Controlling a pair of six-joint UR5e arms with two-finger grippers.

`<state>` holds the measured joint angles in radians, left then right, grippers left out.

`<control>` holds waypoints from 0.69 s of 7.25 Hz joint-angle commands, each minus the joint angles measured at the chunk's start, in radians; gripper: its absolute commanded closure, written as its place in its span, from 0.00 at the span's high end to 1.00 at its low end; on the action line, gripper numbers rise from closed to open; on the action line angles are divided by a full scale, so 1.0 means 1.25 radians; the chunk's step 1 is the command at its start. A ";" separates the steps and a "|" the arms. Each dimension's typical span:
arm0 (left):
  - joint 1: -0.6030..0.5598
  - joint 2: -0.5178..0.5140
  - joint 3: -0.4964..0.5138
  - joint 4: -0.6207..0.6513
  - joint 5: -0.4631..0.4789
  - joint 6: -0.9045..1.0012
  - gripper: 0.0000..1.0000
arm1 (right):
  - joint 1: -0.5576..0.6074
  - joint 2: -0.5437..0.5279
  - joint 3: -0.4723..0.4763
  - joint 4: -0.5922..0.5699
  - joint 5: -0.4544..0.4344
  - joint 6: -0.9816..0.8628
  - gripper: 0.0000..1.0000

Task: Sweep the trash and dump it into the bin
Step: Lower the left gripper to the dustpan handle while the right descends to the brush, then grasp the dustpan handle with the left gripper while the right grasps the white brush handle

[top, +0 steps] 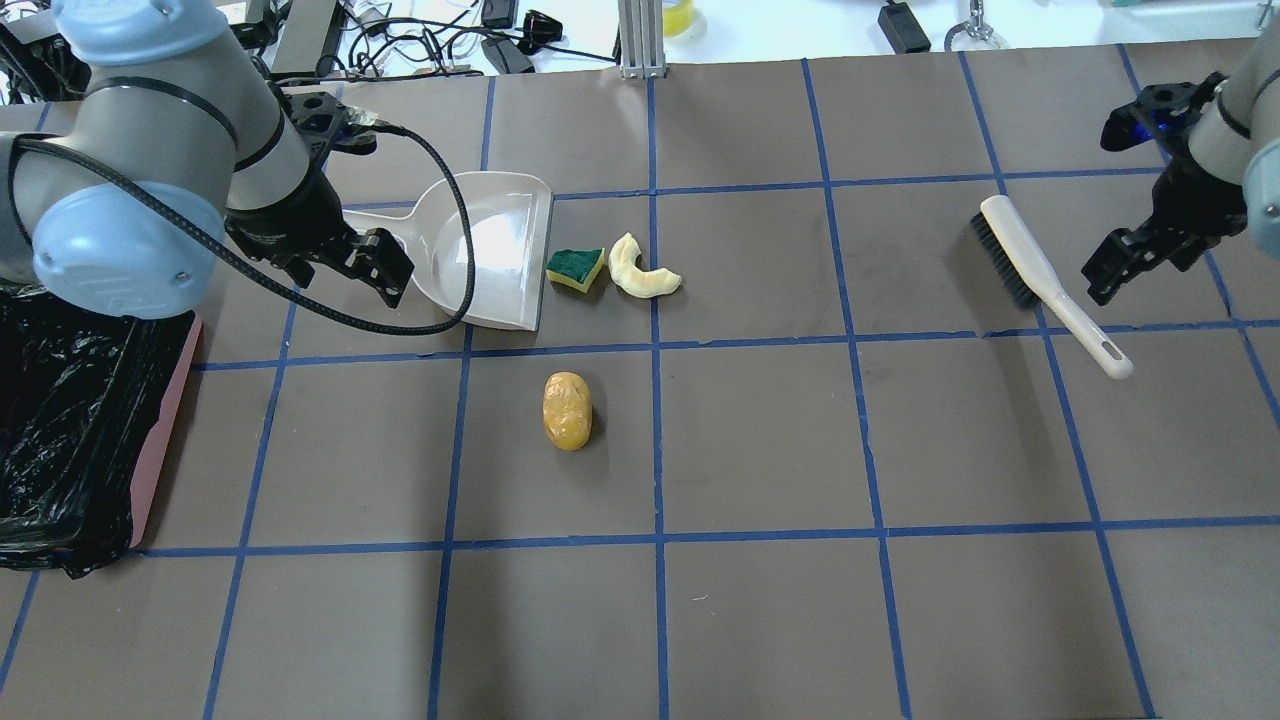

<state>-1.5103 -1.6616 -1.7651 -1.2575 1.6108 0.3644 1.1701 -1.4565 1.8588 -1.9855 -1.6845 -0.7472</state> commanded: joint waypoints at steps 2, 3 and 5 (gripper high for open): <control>0.052 -0.111 0.034 0.115 -0.007 0.298 1.00 | -0.024 0.006 0.118 -0.154 0.009 -0.006 0.96; 0.062 -0.136 0.067 0.115 -0.006 0.440 1.00 | -0.033 0.009 0.136 -0.179 0.008 -0.008 0.91; 0.063 -0.192 0.095 0.150 0.010 0.814 1.00 | -0.040 0.057 0.152 -0.258 0.009 -0.008 0.91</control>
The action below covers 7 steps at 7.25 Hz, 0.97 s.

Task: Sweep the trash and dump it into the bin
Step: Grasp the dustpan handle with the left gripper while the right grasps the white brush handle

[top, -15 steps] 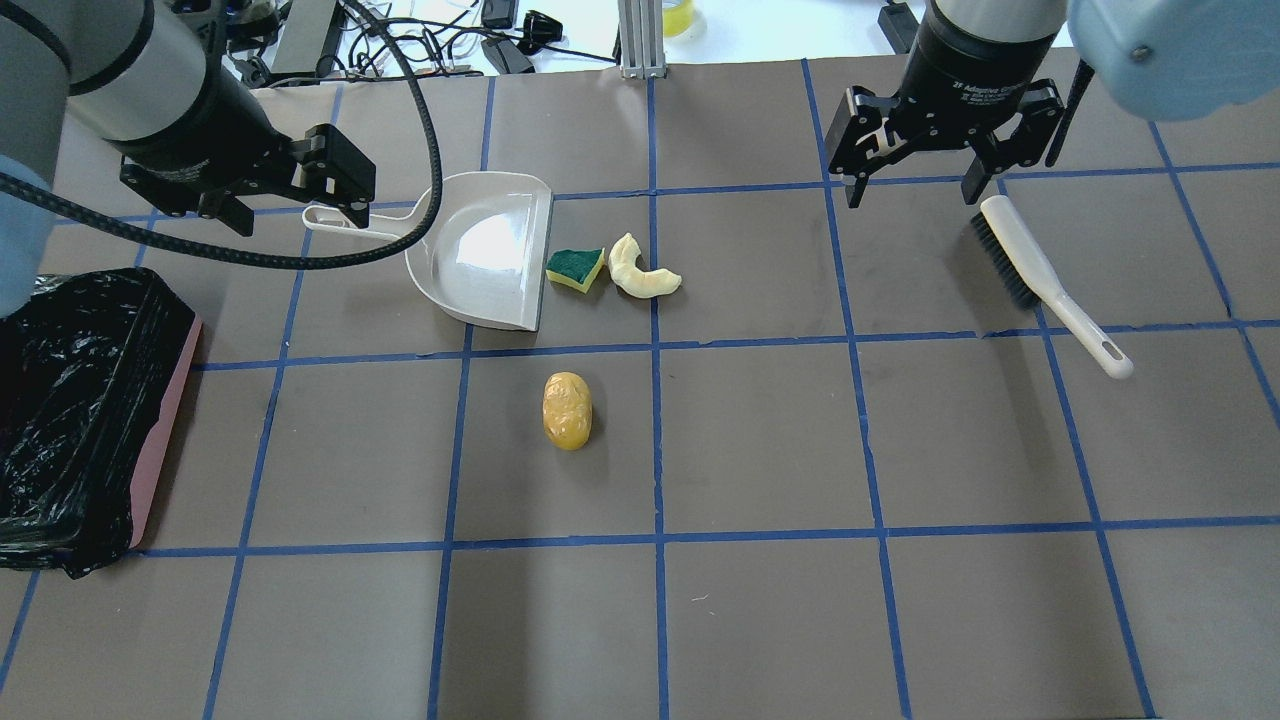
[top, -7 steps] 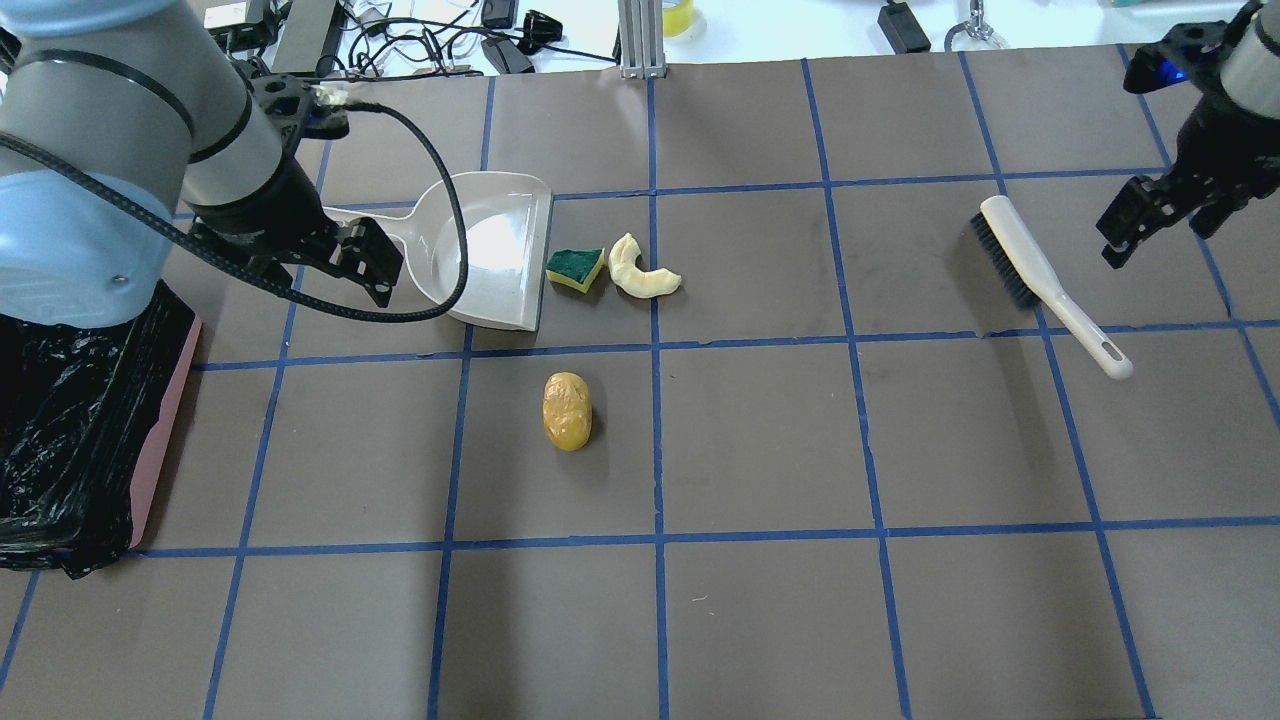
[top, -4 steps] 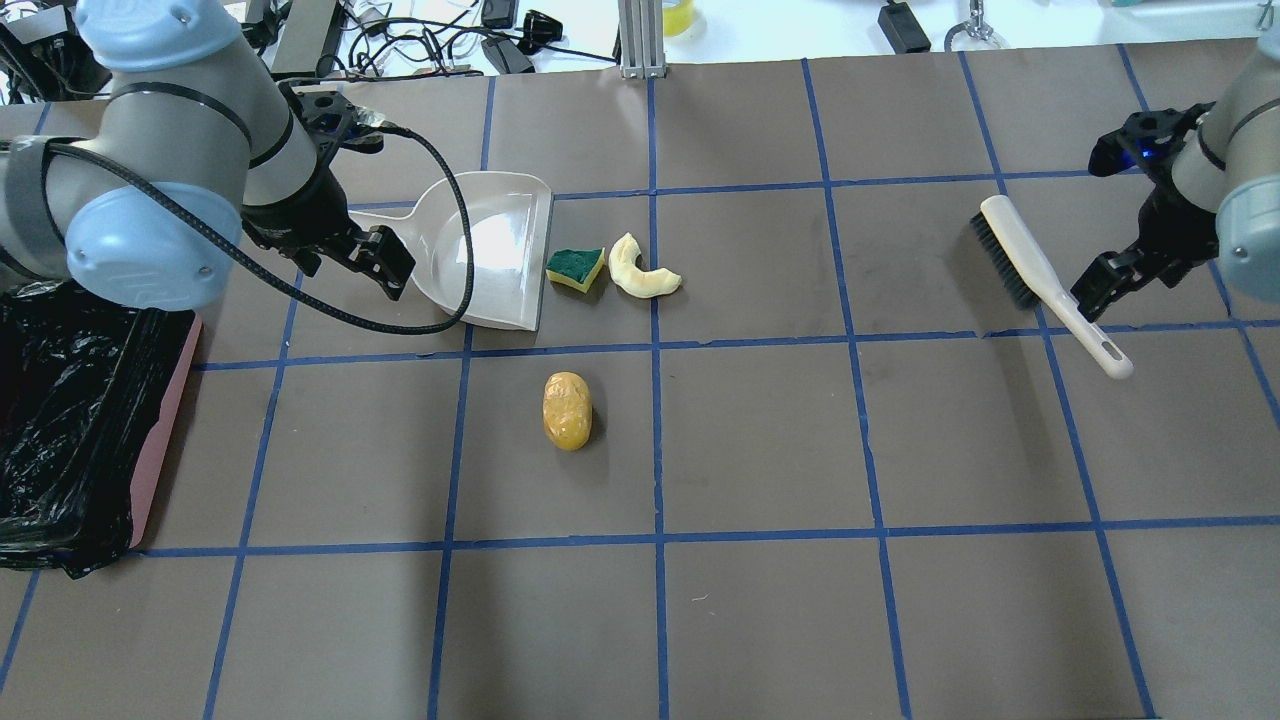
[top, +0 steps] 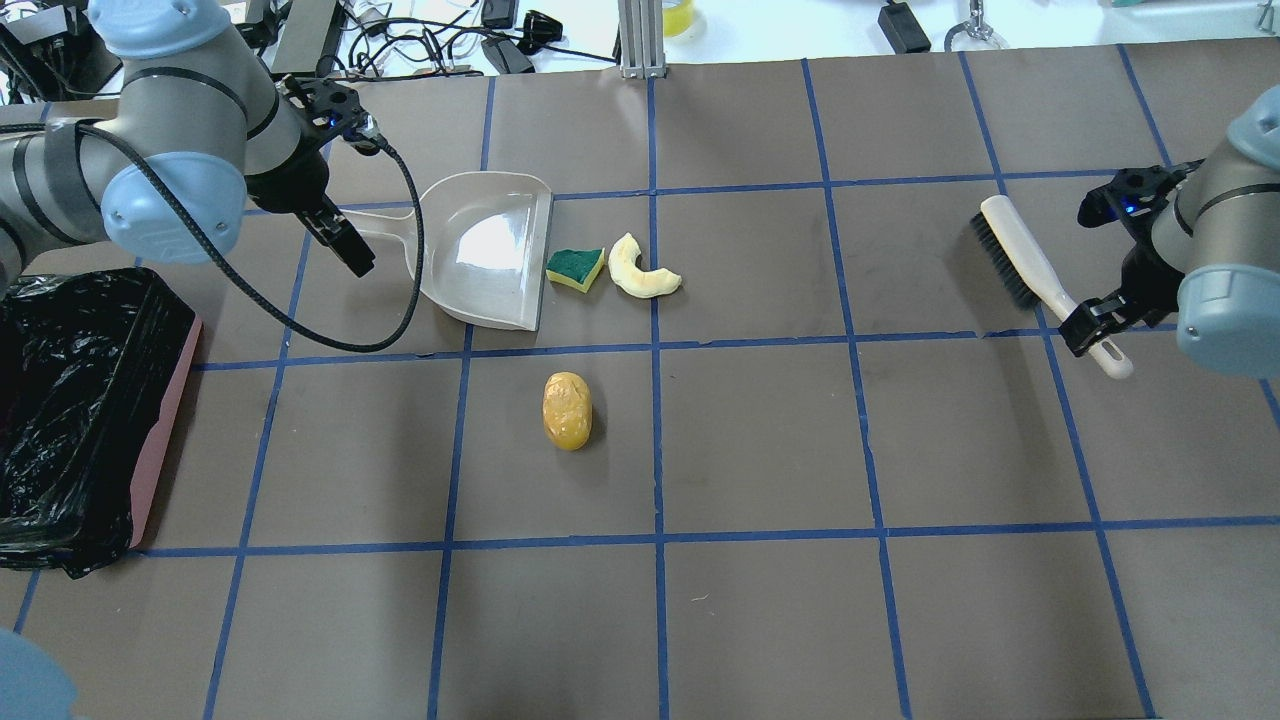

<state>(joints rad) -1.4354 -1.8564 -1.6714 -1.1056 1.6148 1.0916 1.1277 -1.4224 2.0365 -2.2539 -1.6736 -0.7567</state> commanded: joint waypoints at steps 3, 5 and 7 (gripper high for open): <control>0.008 -0.102 0.029 0.072 -0.007 0.327 1.00 | -0.024 0.041 0.003 -0.048 0.067 -0.006 0.85; 0.008 -0.146 0.035 0.130 0.003 0.344 1.00 | -0.024 0.046 0.003 -0.044 0.071 -0.005 0.73; 0.008 -0.156 0.050 0.153 0.003 0.435 1.00 | -0.024 0.051 0.003 -0.047 0.069 -0.006 0.68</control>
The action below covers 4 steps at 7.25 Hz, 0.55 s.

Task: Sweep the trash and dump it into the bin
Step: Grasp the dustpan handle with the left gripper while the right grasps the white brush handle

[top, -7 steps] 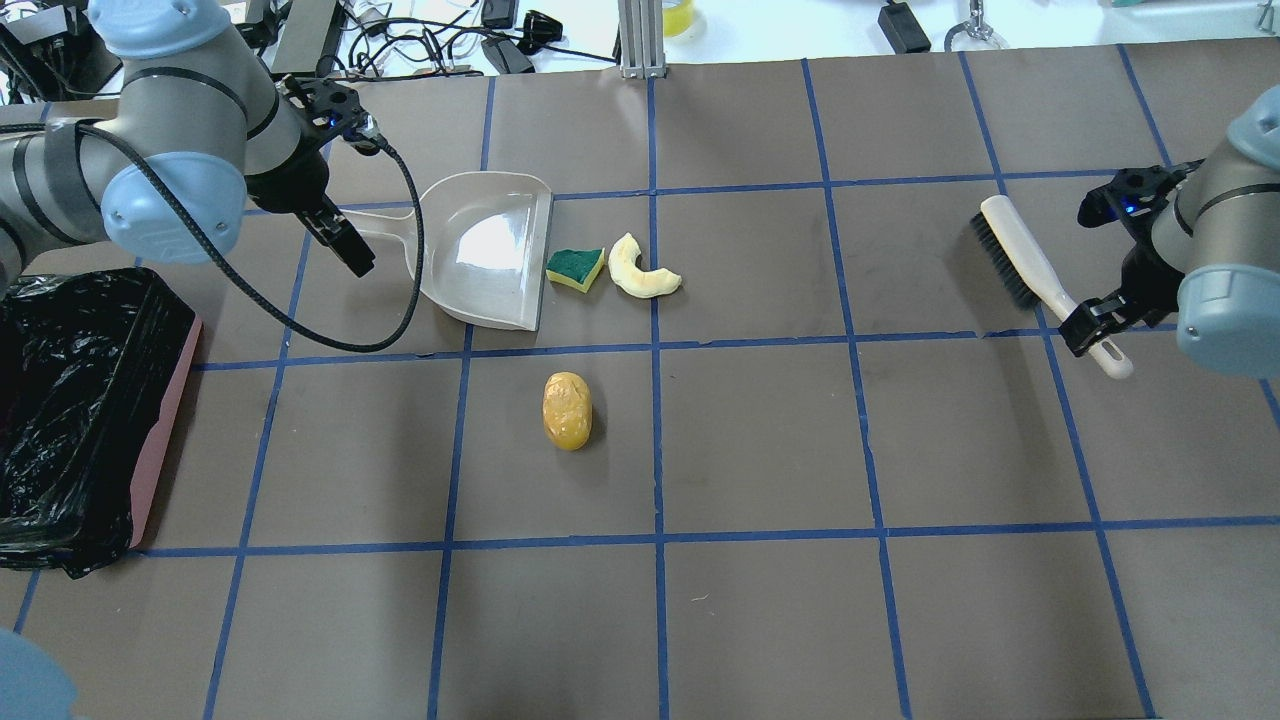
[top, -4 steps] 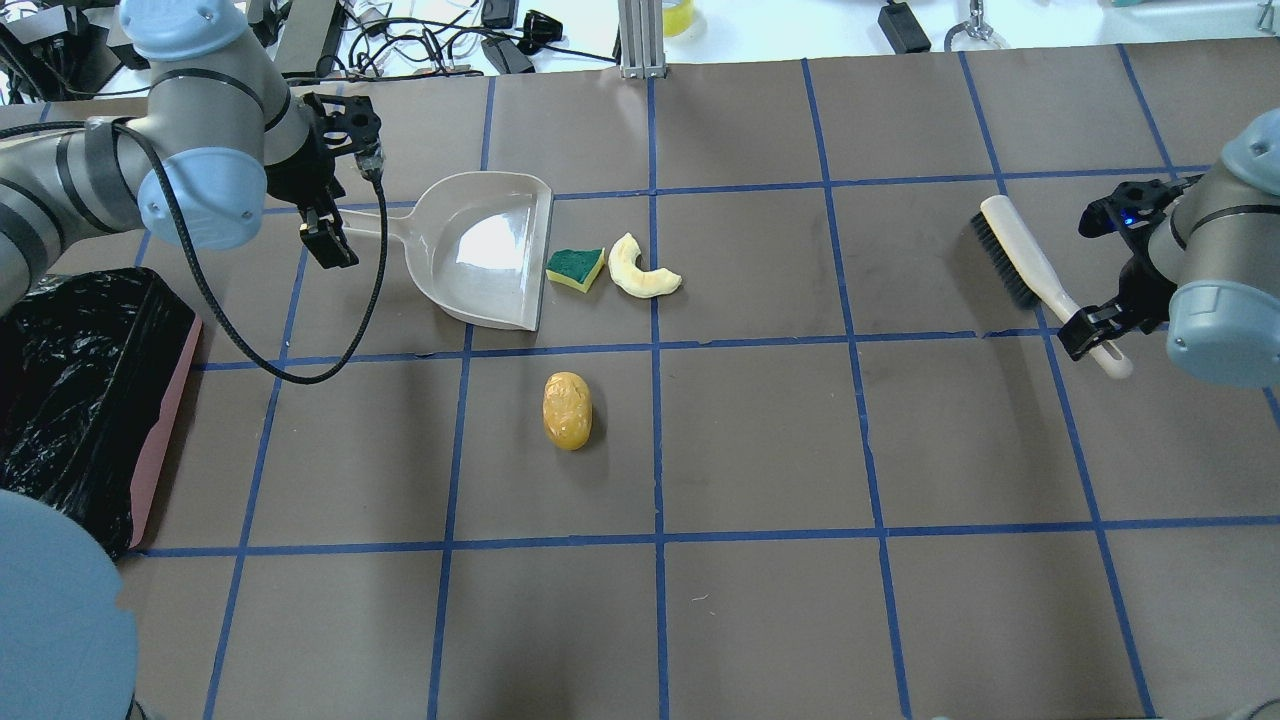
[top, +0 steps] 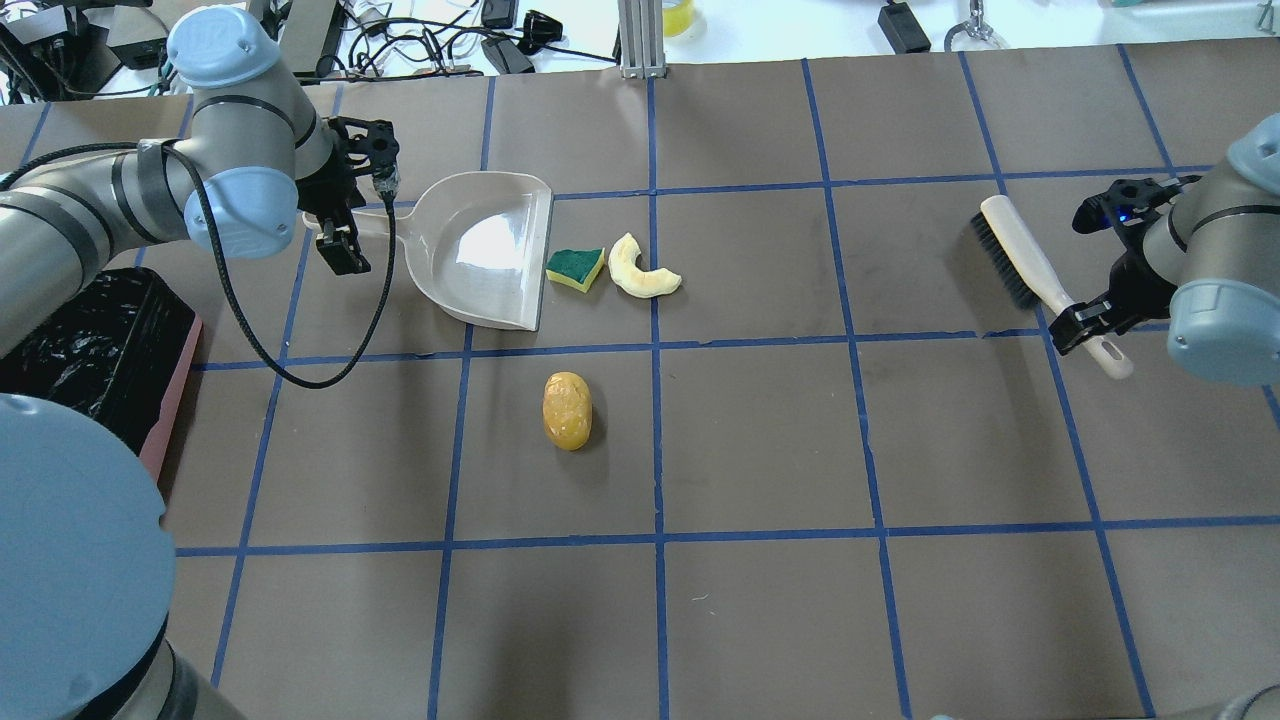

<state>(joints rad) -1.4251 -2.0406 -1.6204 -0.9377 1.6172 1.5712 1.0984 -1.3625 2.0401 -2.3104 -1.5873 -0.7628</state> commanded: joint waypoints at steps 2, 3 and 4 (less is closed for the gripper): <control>0.005 -0.035 0.024 0.032 -0.008 0.097 1.00 | 0.000 0.004 0.000 -0.005 -0.006 -0.001 0.53; 0.013 -0.041 0.020 0.031 -0.008 0.098 1.00 | 0.000 0.004 0.000 -0.004 -0.009 -0.001 0.43; 0.022 -0.045 0.022 0.031 -0.006 0.101 1.00 | 0.000 0.004 -0.001 -0.002 -0.014 -0.001 0.32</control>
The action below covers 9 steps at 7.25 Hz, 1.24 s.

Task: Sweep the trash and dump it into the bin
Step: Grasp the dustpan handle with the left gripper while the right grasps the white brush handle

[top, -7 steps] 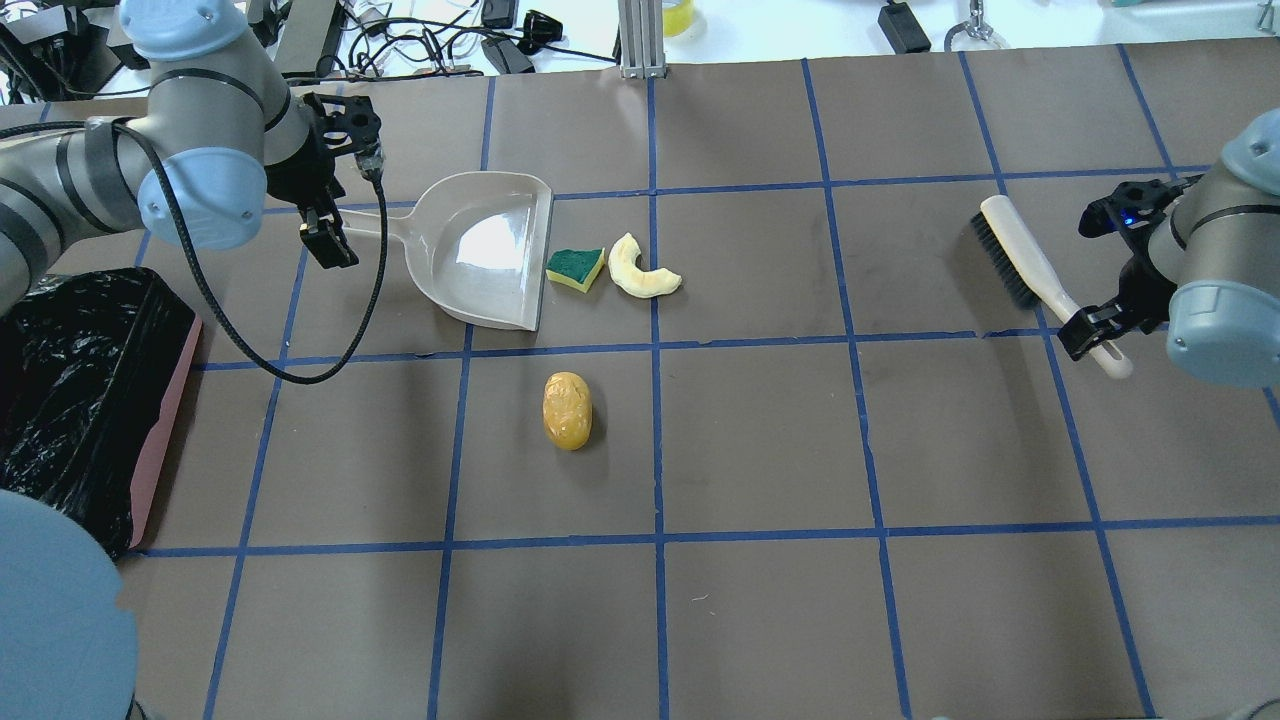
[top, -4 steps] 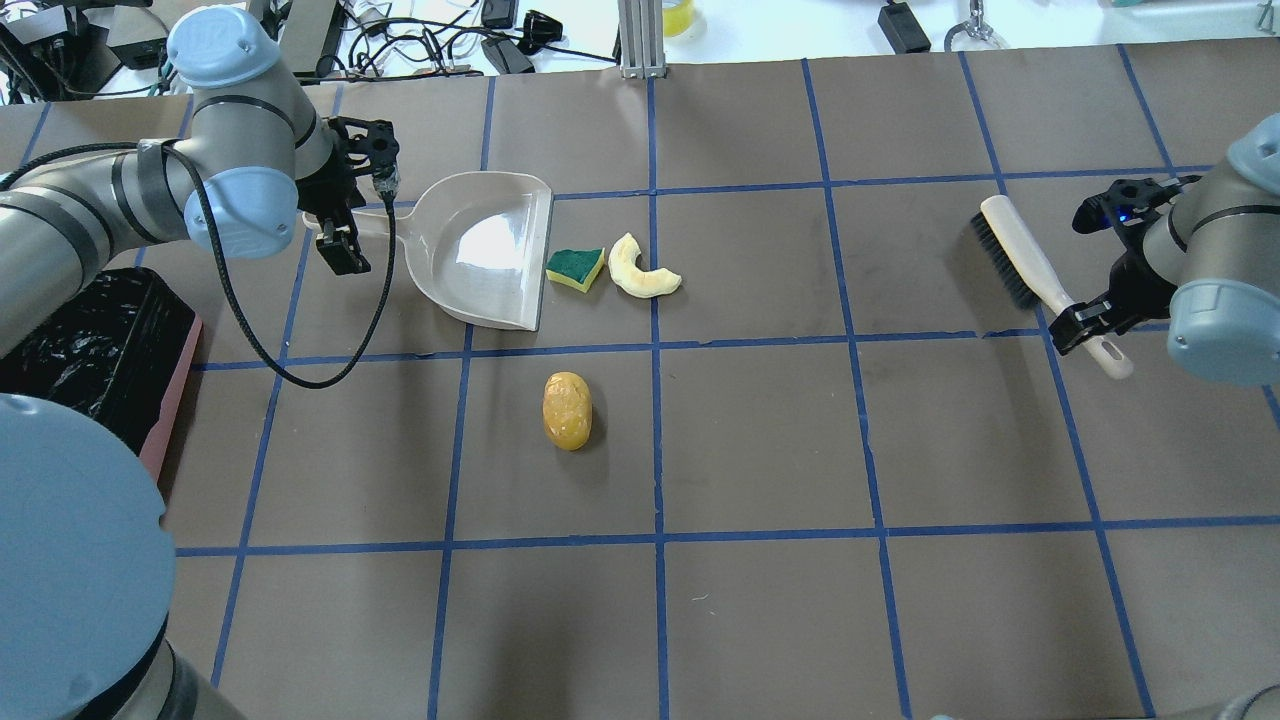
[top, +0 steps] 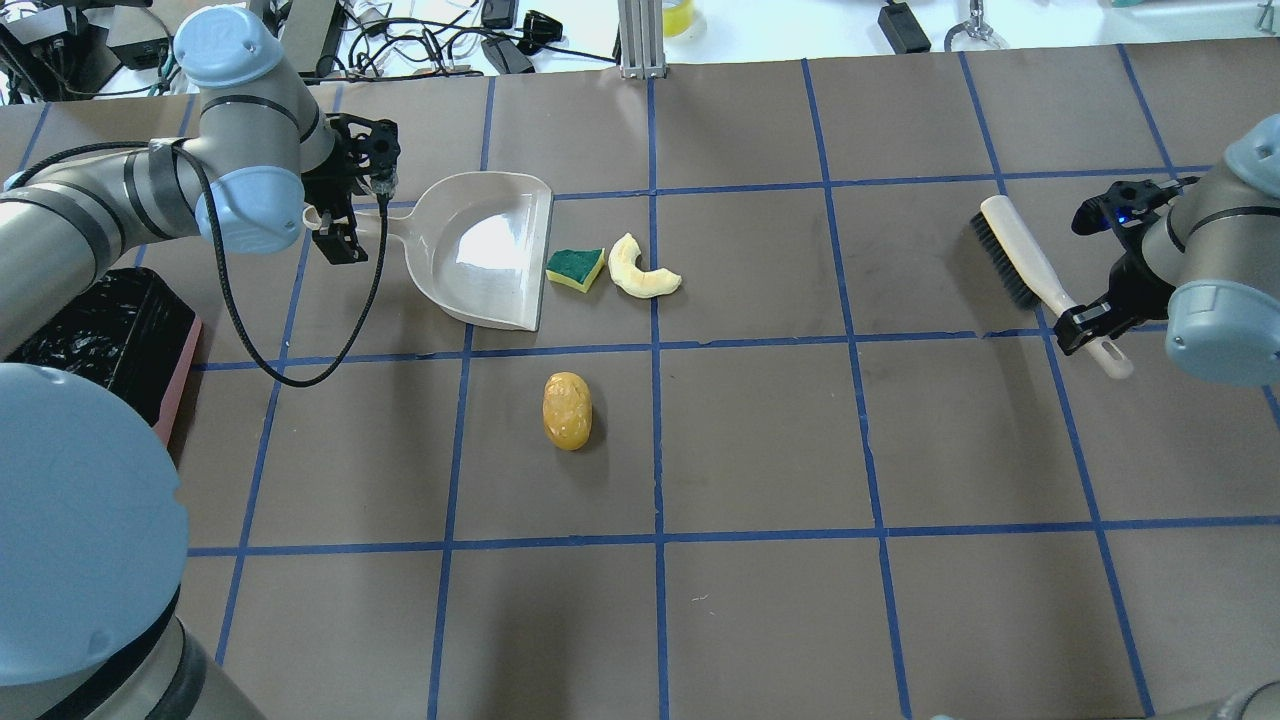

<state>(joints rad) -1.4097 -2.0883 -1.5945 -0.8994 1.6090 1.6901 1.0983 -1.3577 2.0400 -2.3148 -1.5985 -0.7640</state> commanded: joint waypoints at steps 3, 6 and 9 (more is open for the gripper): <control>0.017 -0.019 0.004 0.002 -0.008 0.005 1.00 | 0.000 -0.001 -0.026 0.011 -0.004 0.012 0.00; 0.017 -0.020 0.003 0.005 -0.039 0.010 0.71 | 0.024 -0.024 -0.091 0.129 0.006 0.132 0.00; 0.017 -0.019 -0.003 0.022 -0.039 0.015 0.27 | 0.190 -0.056 -0.145 0.209 0.010 0.389 0.00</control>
<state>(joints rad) -1.3882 -2.1129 -1.5978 -0.8756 1.5603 1.7080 1.2493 -1.4149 1.8738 -2.0804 -1.5896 -0.4107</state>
